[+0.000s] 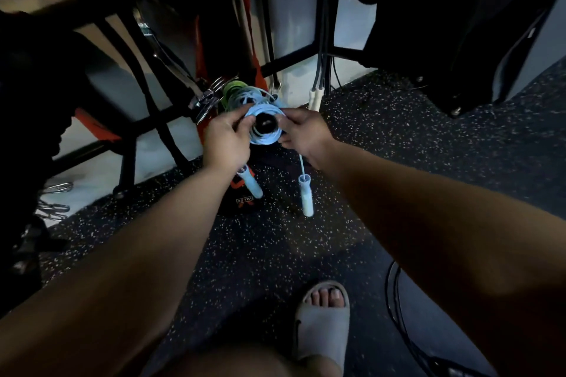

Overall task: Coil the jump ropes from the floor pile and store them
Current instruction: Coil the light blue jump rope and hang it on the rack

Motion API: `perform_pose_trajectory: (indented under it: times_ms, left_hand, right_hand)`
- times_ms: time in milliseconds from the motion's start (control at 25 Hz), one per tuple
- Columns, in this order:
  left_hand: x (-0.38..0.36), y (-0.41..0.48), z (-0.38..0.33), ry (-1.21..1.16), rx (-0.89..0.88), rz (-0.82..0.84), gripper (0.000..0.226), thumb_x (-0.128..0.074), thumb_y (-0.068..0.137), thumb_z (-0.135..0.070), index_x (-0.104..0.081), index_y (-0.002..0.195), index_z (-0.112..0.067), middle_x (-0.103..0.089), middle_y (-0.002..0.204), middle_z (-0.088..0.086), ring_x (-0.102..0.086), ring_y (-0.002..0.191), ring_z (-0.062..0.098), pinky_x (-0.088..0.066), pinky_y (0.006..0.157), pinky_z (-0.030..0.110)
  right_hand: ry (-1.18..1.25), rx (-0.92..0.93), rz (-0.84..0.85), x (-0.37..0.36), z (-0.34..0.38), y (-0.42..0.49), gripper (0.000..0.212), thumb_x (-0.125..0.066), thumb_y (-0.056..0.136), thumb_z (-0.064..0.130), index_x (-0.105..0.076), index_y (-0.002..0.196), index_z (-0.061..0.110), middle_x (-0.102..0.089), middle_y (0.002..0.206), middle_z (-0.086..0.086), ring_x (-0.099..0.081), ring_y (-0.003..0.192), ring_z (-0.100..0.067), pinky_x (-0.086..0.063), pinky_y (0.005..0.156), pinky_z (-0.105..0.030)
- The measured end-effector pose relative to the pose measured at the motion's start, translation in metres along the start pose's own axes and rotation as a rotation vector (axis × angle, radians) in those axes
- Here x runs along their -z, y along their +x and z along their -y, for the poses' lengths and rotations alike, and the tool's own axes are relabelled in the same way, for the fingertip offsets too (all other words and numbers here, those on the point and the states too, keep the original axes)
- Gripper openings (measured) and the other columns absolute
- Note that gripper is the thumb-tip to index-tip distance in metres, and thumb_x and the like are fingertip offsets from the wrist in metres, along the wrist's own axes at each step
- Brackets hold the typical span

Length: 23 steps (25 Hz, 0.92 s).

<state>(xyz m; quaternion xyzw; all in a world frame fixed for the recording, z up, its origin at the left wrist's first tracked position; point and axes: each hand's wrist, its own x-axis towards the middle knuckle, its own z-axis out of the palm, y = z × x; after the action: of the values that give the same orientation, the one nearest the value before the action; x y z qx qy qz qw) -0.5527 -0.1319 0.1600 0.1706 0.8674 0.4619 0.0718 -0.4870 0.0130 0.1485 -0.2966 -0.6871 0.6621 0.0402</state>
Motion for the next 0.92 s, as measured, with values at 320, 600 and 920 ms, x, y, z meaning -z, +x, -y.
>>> perform_pose_trajectory:
  times_ms: [320,600,920]
  left_hand:
    - [-0.008,0.021,0.011,0.03,0.076,-0.051,0.033,-0.055,0.102,-0.036,-0.065,0.132,-0.029,-0.071,0.124,-0.001,-0.065,0.112,0.015,-0.05,0.1,0.026]
    - [-0.002,-0.006,0.01,0.153,0.046,0.037,0.051,-0.047,0.105,-0.032,-0.037,0.154,-0.027,-0.046,0.145,0.012,-0.051,0.128,0.027,-0.043,0.109,0.038]
    - [0.025,-0.074,-0.045,0.093,-0.002,0.082,0.032,-0.061,0.098,-0.038,-0.056,0.126,-0.025,-0.057,0.122,-0.004,-0.062,0.107,0.02,-0.051,0.094,0.036]
  right_hand:
    - [-0.2,0.054,-0.092,-0.023,-0.007,0.036,0.024,-0.054,0.099,0.026,-0.06,0.12,0.015,-0.068,0.11,-0.005,-0.064,0.098,-0.023,-0.053,0.09,-0.038]
    - [-0.191,0.122,-0.046,-0.001,-0.013,-0.004,0.048,-0.051,0.1,0.035,-0.044,0.146,0.023,-0.051,0.147,-0.001,-0.05,0.129,-0.017,-0.037,0.108,-0.026]
    - [-0.172,0.076,-0.04,0.065,-0.02,-0.107,0.03,-0.059,0.094,0.035,-0.058,0.124,0.029,-0.068,0.124,0.005,-0.064,0.086,-0.006,-0.053,0.074,-0.028]
